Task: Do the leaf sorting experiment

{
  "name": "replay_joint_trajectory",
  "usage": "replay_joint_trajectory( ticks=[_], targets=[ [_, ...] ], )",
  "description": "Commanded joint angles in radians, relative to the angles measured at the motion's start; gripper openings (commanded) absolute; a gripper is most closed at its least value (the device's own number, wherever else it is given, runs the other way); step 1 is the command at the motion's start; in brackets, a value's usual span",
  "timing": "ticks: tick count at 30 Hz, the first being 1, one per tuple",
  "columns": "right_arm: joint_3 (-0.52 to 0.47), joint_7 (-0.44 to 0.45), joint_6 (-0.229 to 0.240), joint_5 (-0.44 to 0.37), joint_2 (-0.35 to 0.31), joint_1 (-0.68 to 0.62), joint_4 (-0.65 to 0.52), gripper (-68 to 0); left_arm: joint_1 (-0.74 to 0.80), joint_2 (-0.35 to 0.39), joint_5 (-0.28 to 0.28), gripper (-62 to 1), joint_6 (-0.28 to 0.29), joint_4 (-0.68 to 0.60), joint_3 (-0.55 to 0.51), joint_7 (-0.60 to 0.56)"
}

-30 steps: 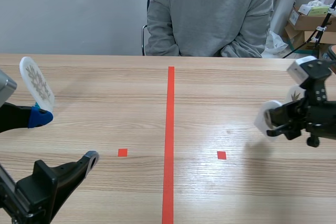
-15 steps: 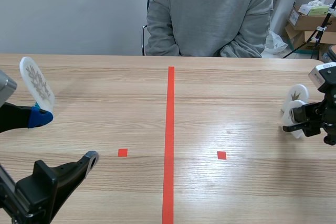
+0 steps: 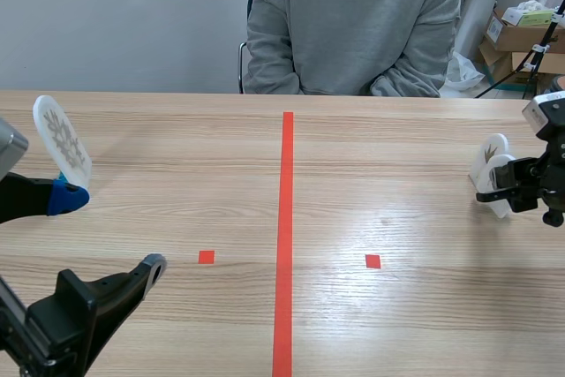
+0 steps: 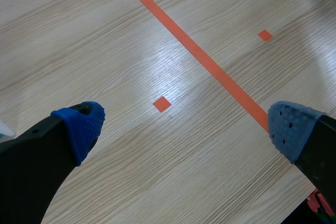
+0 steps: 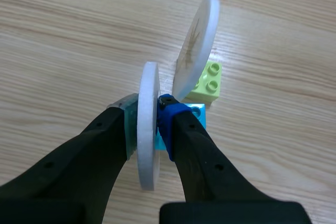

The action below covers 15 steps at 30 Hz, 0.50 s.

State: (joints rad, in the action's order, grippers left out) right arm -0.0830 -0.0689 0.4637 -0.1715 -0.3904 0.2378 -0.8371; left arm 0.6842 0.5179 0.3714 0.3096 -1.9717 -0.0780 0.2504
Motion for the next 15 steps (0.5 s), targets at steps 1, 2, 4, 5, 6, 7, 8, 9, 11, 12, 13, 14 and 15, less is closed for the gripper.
replay_joint_trajectory(
  ticks=[1,2,4,5,6,7,8,9,11,12,13,14,15],
  targets=[
    [0.005,0.007,0.0,-0.007,-0.017,0.005,-0.026,-61.9,-0.003,-0.008,0.007,1.4,0.0,-0.006,-0.003,-0.013],
    [0.005,0.005,0.0,-0.007,-0.017,0.002,-0.026,-60.5,-0.003,-0.008,0.007,1.4,0.0,-0.006,-0.003,-0.013],
    [0.005,0.004,-0.001,-0.007,-0.017,-0.003,-0.026,-51.9,-0.003,-0.008,0.007,1.4,0.0,-0.006,-0.003,-0.013],
    [0.005,0.005,-0.001,-0.007,-0.017,-0.005,-0.026,-46.6,-0.003,-0.008,0.007,1.4,0.0,-0.006,-0.003,-0.013],
    [0.005,0.004,-0.001,-0.007,-0.017,-0.007,-0.026,-41.6,-0.003,-0.008,0.007,1.4,0.0,-0.006,-0.003,-0.013],
    [0.005,0.005,0.0,-0.007,-0.017,-0.009,-0.026,-38.4,-0.003,-0.008,0.007,1.4,0.0,-0.006,-0.003,-0.013],
    [0.005,0.005,-0.001,-0.007,-0.017,-0.011,-0.026,-36.3,-0.003,-0.008,0.007,1.4,0.0,-0.006,-0.003,-0.013],
    [0.005,0.005,-0.001,-0.007,-0.017,-0.011,-0.026,-35.1,-0.003,-0.008,0.007,1.4,0.0,-0.006,-0.003,-0.013],
    [0.005,0.005,0.0,-0.007,-0.017,-0.011,-0.026,-32.0,-0.003,-0.008,0.007,1.4,0.0,-0.006,-0.003,-0.013],
    [0.005,0.005,0.0,-0.007,-0.017,-0.011,-0.026,-28.9,-0.003,-0.008,0.007,1.4,0.0,-0.006,-0.003,-0.013],
    [0.005,0.005,0.0,-0.007,-0.017,-0.011,-0.026,-24.2,-0.003,-0.008,0.007,1.4,0.0,-0.006,-0.003,-0.013],
    [0.005,0.004,0.0,-0.007,-0.017,-0.011,-0.026,-17.9,-0.003,-0.008,0.007,1.4,0.0,-0.006,-0.003,-0.013],
    [0.005,0.004,0.0,-0.007,-0.017,-0.011,-0.026,-10.4,-0.003,-0.008,0.007,1.4,0.0,-0.006,-0.003,-0.013]
  ],
)
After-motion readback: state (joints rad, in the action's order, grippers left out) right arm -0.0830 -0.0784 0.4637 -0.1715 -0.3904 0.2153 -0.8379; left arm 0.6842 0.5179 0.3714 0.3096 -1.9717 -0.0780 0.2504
